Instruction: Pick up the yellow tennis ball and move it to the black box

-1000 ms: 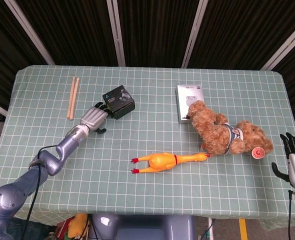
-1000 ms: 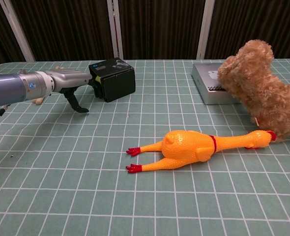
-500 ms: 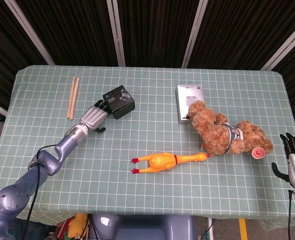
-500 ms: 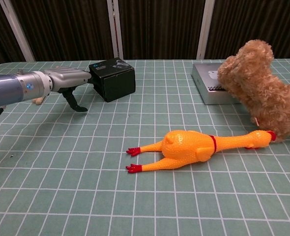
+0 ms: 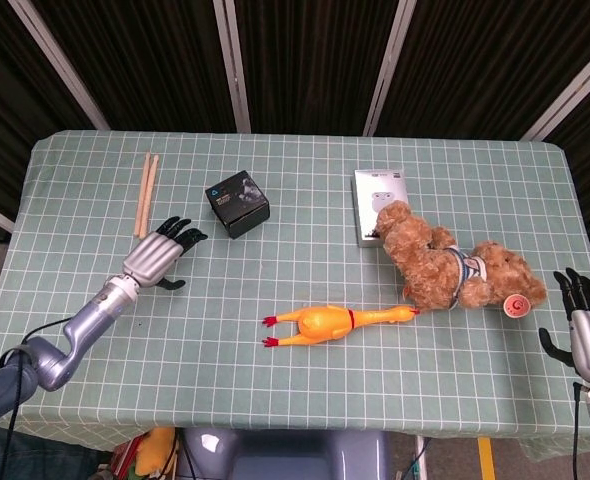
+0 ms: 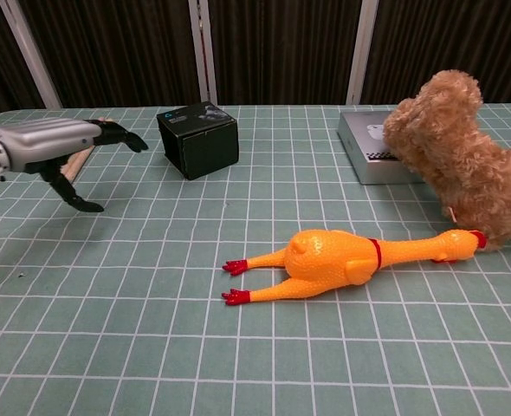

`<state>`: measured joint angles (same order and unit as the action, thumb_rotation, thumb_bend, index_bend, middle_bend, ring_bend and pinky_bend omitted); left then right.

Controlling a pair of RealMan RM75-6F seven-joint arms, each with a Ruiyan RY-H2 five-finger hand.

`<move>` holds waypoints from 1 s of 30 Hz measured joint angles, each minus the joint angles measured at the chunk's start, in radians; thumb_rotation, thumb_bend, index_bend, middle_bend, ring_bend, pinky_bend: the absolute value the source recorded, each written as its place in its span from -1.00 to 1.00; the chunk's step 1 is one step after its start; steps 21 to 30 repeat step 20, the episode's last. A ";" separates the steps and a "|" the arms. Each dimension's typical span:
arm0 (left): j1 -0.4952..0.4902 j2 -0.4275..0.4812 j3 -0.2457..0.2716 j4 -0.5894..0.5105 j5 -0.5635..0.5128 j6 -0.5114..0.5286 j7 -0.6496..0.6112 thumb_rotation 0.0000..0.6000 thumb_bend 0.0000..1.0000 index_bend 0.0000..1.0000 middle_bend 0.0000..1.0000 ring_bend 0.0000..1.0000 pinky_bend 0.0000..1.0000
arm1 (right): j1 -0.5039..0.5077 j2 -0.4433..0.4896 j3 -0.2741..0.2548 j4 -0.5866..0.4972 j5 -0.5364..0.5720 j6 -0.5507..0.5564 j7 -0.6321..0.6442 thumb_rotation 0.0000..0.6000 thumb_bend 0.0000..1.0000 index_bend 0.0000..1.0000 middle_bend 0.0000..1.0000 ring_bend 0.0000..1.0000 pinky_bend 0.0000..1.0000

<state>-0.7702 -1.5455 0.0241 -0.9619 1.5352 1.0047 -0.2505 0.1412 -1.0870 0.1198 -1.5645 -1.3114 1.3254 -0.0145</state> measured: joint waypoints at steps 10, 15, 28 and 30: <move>0.312 0.209 0.015 -0.400 -0.106 0.346 0.326 1.00 -0.88 -1.00 -0.95 -1.00 -1.00 | 0.013 -0.035 0.009 0.031 -0.004 0.008 -0.024 1.00 -0.20 -1.00 -1.00 -1.00 -1.00; 0.383 0.270 0.011 -0.475 -0.126 0.418 0.384 1.00 -0.88 -1.00 -0.95 -1.00 -1.00 | 0.026 -0.054 0.022 0.046 0.018 -0.004 -0.045 1.00 -0.20 -1.00 -1.00 -1.00 -1.00; 0.405 0.269 -0.002 -0.467 -0.113 0.442 0.391 1.00 -0.88 -1.00 -1.00 -1.00 -1.00 | 0.042 -0.066 0.030 0.059 0.039 -0.026 -0.063 1.00 -0.20 -1.00 -1.00 -1.00 -1.00; 0.405 0.269 -0.002 -0.467 -0.113 0.442 0.391 1.00 -0.88 -1.00 -1.00 -1.00 -1.00 | 0.042 -0.066 0.030 0.059 0.039 -0.026 -0.063 1.00 -0.20 -1.00 -1.00 -1.00 -1.00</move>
